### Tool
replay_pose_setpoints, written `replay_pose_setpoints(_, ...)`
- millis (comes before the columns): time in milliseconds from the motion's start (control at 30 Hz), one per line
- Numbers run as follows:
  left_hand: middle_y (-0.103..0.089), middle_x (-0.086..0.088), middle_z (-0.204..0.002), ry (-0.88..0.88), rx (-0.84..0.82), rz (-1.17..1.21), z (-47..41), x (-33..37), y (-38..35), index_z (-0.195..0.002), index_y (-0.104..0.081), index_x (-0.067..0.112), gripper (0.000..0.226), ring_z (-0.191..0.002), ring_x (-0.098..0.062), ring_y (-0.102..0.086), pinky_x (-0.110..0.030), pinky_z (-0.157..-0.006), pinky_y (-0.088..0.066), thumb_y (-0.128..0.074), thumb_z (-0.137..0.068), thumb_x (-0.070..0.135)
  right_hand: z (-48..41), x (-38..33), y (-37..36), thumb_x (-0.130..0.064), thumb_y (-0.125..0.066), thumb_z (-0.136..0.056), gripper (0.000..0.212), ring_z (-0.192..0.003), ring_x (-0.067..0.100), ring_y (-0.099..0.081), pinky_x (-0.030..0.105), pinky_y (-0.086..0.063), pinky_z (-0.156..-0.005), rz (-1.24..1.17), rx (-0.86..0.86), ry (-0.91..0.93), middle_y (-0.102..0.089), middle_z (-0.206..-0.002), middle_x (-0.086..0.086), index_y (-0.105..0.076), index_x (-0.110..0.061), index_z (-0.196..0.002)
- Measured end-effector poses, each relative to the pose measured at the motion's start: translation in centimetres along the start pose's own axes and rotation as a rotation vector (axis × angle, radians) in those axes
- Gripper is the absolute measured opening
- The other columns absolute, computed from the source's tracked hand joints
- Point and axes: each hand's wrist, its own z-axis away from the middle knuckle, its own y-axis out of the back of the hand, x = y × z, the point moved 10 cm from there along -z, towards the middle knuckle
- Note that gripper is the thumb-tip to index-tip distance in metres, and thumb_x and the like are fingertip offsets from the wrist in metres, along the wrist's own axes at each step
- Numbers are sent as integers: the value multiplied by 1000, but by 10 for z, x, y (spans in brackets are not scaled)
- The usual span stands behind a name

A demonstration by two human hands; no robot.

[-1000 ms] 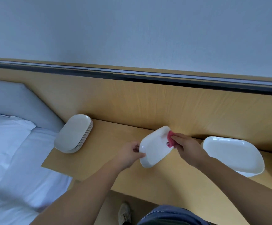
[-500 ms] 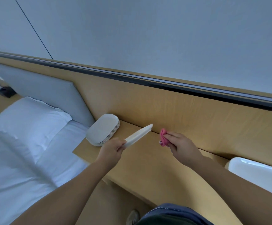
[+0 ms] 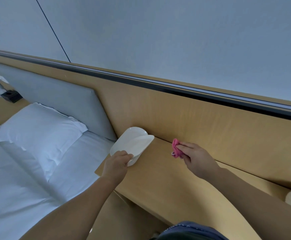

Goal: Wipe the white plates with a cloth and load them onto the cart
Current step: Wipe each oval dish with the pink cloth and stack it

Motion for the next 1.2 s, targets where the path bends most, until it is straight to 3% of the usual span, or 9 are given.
replay_pose_setpoints(200,-59,6,-121,46,-352,-65,-15,-41,-50,-129,-62,25,39,-118,-14,-48,-29,-92,-46,-44,-98,9,-32,-7,-37,-4,-52,-95,39,-108,1,-60,29,-51,-93,-20,-48,-18,-57,-126,-20,-58,-17,-130)
replay_pose_setpoints(400,-55,5,-123,-8,-482,-89,-22,-62,-77,-129,-61,28,33,-118,-14,-47,-32,-96,-46,-45,-101,19,-46,-9,-55,-2,-51,-94,35,-106,1,-62,30,-51,-93,-1,-48,-51,-55,-129,-20,-62,-15,-125)
replay_pose_setpoints(533,-56,4,-121,30,-517,-76,-28,-76,-87,-127,-64,25,32,-114,-15,-52,-30,-97,-45,-49,-99,19,-50,-9,-60,1,-50,-94,27,-99,-16,-59,22,-51,-89,-2,-57,-81,-60,-125,-11,-65,-8,-113)
replay_pose_setpoints(667,-56,8,-118,32,-536,-73,-35,-75,-89,-117,-69,25,27,-110,-13,-53,-30,-93,-47,-54,-95,28,-49,-7,-60,2,-48,-94,26,-100,-18,-57,21,-50,-89,-3,-66,-119,-60,-122,-10,-65,-6,-112)
replay_pose_setpoints(833,-53,8,-121,-61,-467,-45,-58,-27,-80,-118,-65,26,32,-112,-13,-49,-31,-94,-45,-49,-95,42,-37,-1,-41,2,-48,-93,30,-101,-15,-57,22,-50,-89,29,-31,-162,-59,-125,-15,-65,-10,-115)
replay_pose_setpoints(933,-52,5,-103,-142,-485,-22,-72,18,-88,-95,-64,17,28,-99,-16,-51,-33,-83,-47,-42,-97,34,-17,8,-15,4,-49,-91,33,-98,-20,-53,21,-51,-86,61,40,-200,-55,-121,-24,-65,-13,-115)
replay_pose_setpoints(1000,-48,7,-97,-204,-490,0,-80,53,-95,-88,-57,19,24,-94,-17,-52,-30,-73,-45,-41,-97,33,2,16,8,6,-51,-89,29,-95,-23,-52,26,-54,-81,84,111,-219,-62,-117,-16,-66,-9,-109)
replay_pose_setpoints(1100,-53,8,-105,-288,-482,63,-86,110,-105,-100,-62,21,22,-92,-18,-55,-27,-67,-39,-44,-97,33,43,37,41,7,-52,-87,27,-90,-8,-58,34,-55,-74,122,207,-290,-64,-112,-15,-66,-9,-103)
replay_pose_setpoints(1200,-60,5,-115,-336,-475,110,-85,171,-117,-117,-63,21,26,-100,-19,-58,-27,-77,-45,-49,-98,32,95,59,75,5,-50,-88,28,-84,7,-60,36,-55,-70,150,280,-376,-63,-111,-16,-66,-11,-104)
